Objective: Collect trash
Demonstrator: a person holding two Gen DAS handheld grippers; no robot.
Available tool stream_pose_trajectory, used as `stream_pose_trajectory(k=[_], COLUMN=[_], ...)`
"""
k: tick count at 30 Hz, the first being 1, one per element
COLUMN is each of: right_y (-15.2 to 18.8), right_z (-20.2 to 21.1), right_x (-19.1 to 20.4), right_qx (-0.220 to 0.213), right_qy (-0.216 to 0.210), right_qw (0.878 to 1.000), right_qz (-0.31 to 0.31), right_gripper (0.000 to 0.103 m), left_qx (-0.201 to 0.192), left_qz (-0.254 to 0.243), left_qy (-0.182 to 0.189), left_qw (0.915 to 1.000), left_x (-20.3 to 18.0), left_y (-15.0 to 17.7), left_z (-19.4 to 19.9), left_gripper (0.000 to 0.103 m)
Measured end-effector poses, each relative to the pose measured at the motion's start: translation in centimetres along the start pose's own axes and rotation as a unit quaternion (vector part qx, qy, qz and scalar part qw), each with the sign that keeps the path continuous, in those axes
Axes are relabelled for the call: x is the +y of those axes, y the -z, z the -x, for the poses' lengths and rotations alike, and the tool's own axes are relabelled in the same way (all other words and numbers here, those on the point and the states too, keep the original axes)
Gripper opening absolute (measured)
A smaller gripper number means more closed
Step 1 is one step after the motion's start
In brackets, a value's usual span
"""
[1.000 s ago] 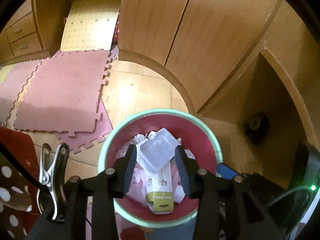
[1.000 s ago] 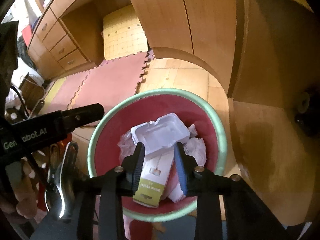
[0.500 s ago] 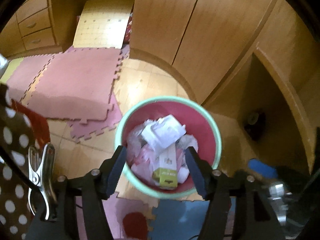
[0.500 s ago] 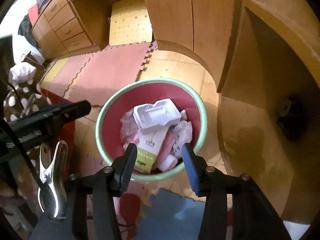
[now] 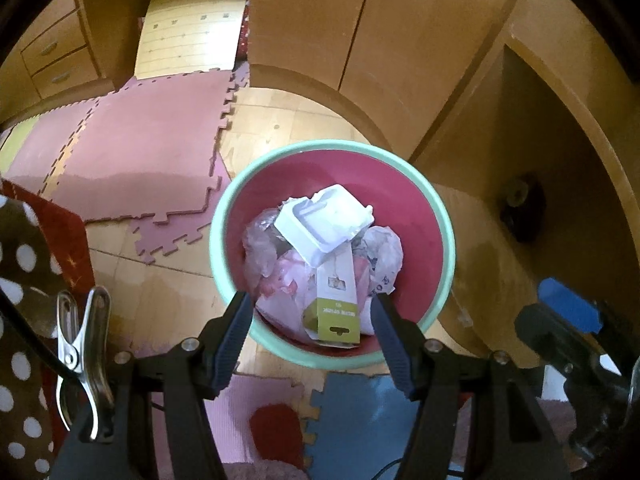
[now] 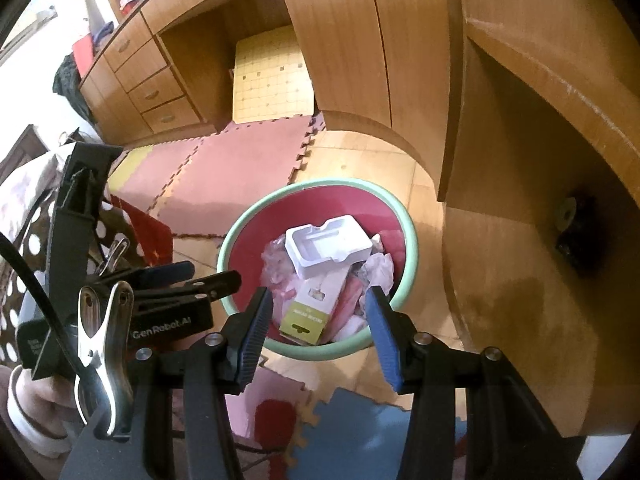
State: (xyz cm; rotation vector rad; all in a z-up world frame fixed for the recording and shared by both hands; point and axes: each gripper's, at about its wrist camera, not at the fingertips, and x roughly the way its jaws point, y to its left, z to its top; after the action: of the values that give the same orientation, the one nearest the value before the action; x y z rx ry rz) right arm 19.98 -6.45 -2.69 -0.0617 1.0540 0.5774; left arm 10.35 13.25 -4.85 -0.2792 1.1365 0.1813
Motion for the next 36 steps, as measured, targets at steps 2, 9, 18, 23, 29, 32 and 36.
stream_pose_trajectory(k=[2,9,18,23,29,32,36], right_y=[0.0,0.1,0.3,0.4,0.5,0.5,0.5], right_z=[-0.1,-1.6,-2.4,-2.5,-2.4,-2.4,-2.4], right_x=[-0.2,-0.6,-0.4,-0.9,-1.1,-1.0,-1.0], right_qx=[0.000,0.018,0.033,0.038,0.038,0.038,0.038], right_qy=[0.006,0.010,0.009,0.010,0.011,0.011,0.011], right_qw=[1.000,1.000,0.999,0.999,0.999,0.999,0.999], right_qz=[0.003,-0.002,0.010,0.000,-0.002,-0.002,-0.002], right_gripper=[0.049,0.049,0.049,0.049,0.049,0.049,0.049], left_qx=[0.000,0.009,0.015,0.014,0.014,0.013,0.014], left_qz=[-0.005,-0.012,-0.014,-0.017,-0.017,-0.018,-0.018], left_qy=[0.000,0.004,0.010,0.011,0.010,0.011,0.011], left_qw=[1.0000,0.9999,0.9997,0.9997,0.9997,0.9997,0.9997], left_x=[-0.4,-1.1,-1.5,-1.8,-1.9,-1.9,-1.9], left_y=[-0.1,-0.2,-0.5,-0.4,-0.4,-0.4,-0.4], left_z=[-0.3,-1.4,-1.9,-1.9,-1.9,-1.9,-1.9], left_gripper=[0.065,0.065,0.065,0.065,0.065,0.065,0.065])
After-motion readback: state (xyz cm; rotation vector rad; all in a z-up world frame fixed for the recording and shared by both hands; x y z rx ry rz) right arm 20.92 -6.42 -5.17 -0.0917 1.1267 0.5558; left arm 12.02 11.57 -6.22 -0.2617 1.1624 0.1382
